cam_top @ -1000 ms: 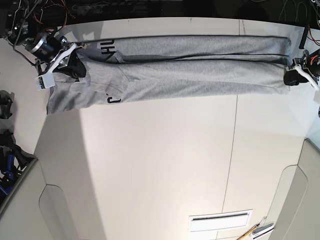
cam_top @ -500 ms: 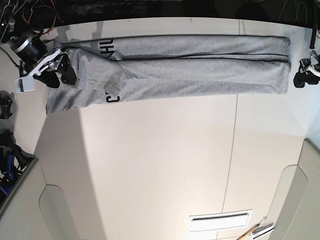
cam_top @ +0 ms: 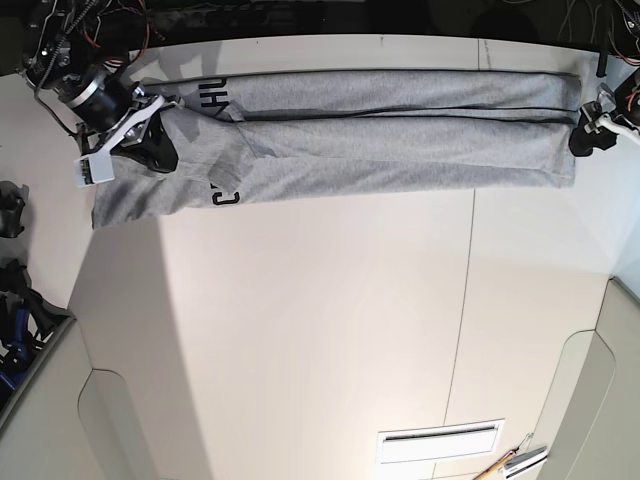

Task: Fold the T-shirt properly
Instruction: 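Release the hem and raise both grippers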

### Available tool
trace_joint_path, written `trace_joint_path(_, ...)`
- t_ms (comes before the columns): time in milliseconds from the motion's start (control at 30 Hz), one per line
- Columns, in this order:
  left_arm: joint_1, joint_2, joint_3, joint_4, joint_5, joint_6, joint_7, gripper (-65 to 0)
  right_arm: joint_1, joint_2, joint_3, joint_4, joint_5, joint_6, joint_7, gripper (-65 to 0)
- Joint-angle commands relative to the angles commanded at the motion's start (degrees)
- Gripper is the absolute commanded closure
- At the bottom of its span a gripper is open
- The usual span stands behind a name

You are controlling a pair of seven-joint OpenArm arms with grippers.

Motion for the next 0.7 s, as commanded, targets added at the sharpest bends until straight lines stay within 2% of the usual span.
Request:
trace_joint_path(333, 2.67, 0.00, 0.66, -0.26, -2.08, 0.00, 0.52, -45.0, 4.57, 0.42, -0.04, -14.91, -0.79, 0.00, 0.44, 0.0)
trace_joint_path(500, 2.69, 0.00, 1.70, -0.63, -1.44, 0.00, 0.79, -45.0, 4.74, 0.42, -0.04, -15.23, 1.64, 0.02, 0.02, 0.0)
trace_joint_path(700, 2.67, 0.00, 7.85, -0.63, 0.07, 0.00, -0.59, -45.0, 4.74, 0.42, -0.04, -15.17, 4.20, 0.04, -2.08, 0.0)
